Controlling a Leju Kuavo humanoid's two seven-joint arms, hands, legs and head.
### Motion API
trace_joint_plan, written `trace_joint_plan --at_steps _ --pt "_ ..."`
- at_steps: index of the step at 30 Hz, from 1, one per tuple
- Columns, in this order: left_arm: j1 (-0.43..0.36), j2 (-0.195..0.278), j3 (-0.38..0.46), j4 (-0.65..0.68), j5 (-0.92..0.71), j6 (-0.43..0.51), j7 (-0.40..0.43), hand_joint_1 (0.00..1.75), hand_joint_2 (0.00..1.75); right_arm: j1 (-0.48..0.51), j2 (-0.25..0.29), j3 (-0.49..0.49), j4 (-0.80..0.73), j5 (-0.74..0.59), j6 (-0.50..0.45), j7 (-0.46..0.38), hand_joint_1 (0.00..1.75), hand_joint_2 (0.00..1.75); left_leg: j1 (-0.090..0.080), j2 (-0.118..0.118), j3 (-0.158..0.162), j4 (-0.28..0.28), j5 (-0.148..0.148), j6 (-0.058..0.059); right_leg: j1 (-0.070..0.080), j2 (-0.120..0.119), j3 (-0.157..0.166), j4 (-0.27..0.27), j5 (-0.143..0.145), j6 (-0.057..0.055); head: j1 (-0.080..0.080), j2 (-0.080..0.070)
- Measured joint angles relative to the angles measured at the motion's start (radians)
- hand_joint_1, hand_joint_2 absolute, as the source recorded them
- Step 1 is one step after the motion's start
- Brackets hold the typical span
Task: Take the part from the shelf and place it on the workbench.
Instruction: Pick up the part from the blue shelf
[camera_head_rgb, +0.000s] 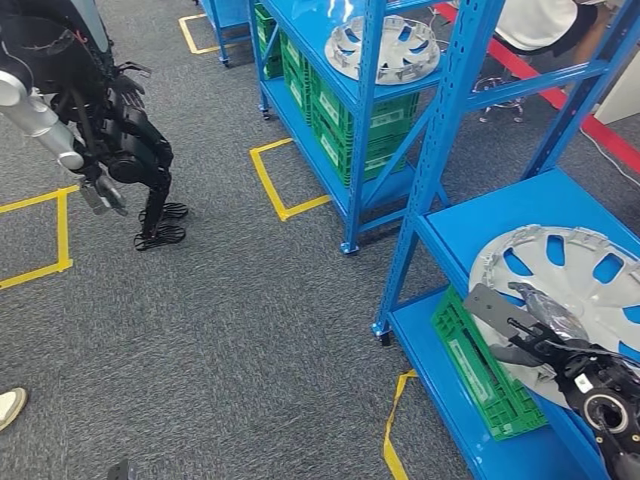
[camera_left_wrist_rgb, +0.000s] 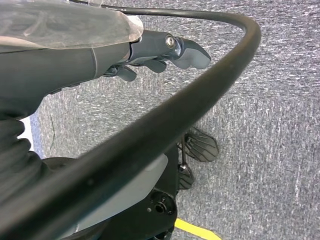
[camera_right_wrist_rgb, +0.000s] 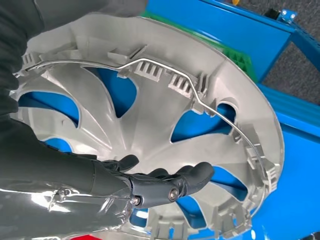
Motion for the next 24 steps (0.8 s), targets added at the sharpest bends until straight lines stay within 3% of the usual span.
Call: trace_joint_plan --at_steps 7,24 --pt "0.000 0.000 0.000 0.000 0.000 0.001 0.000 0.00 1.75 0.000 0.000 -0.004 0.019 -0.015 -0.004 0.000 0.30 1.75 0.000 0.000 0.000 0.000 0.000 0.000 0.000 0.000 0.000 0.000 0.000 0.000 0.000 0.000" --pt "0.000 0.000 0.000 0.000 -0.017 -0.001 0.000 0.00 1.75 0.029 0.000 -0.013 0.050 -0.034 -0.027 0.000 0.36 1.75 0.000 0.000 0.000 0.000 0.000 0.000 0.000 0.000 0.000 0.000 0.000 0.000 0.000 0.000"
